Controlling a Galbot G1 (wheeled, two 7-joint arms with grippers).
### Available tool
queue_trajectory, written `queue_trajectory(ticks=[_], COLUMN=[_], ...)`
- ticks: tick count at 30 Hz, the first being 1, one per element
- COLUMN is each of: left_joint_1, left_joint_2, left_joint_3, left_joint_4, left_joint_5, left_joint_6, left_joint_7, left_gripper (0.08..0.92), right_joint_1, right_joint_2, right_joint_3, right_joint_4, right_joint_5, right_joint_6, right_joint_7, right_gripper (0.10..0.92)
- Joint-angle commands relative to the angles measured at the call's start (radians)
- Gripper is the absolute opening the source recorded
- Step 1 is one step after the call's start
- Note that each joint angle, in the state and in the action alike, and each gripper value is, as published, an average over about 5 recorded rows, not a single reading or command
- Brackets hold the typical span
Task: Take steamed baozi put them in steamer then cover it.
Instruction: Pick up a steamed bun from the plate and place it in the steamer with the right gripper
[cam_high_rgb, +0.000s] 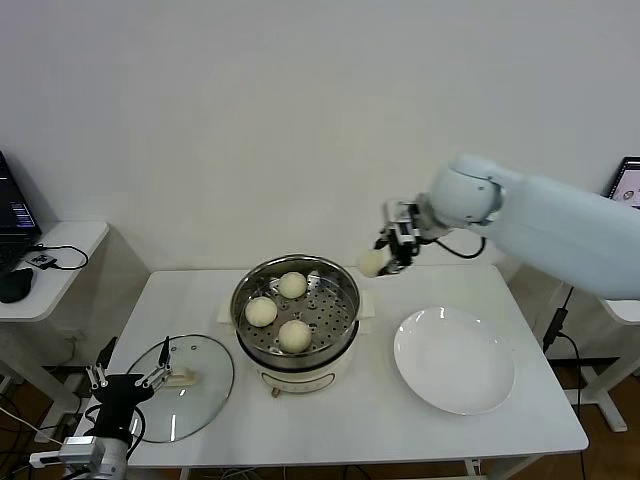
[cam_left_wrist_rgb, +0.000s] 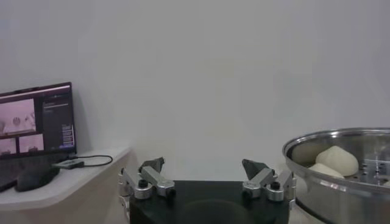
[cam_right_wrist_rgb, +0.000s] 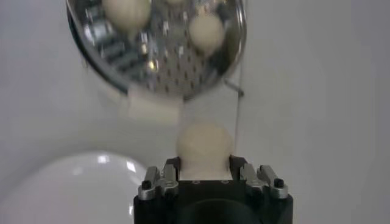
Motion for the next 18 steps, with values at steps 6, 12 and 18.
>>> queue_trajectory(ticks=[6, 12, 18], left_joint_1=[0.004, 0.004, 0.001], left_joint_2=[0.001, 0.003, 0.004], left_joint_3=[-0.021, -0.031, -0.034], left_joint_4=[0.001, 0.001, 0.004], left_joint_5=[-0.002, -0.005, -0.007], left_joint_6=[-0.004, -0.005, -0.005], left_joint_7=[-0.001, -0.001, -0.001], left_gripper=[0.823, 0.823, 0.823], right_joint_1=[-0.056, -0.118, -0.148], right_joint_2=[0.251, 0.292, 0.323], right_joint_3=[-0.094, -0.091, -0.09], right_joint_4=[-0.074, -0.16, -0.199], right_joint_5=[0.152, 0.098, 0.066], right_joint_6=[-0.164, -0.164, -0.164], right_joint_7=[0.185, 0.184, 0.183], right_gripper=[0.518, 0.525, 0.526])
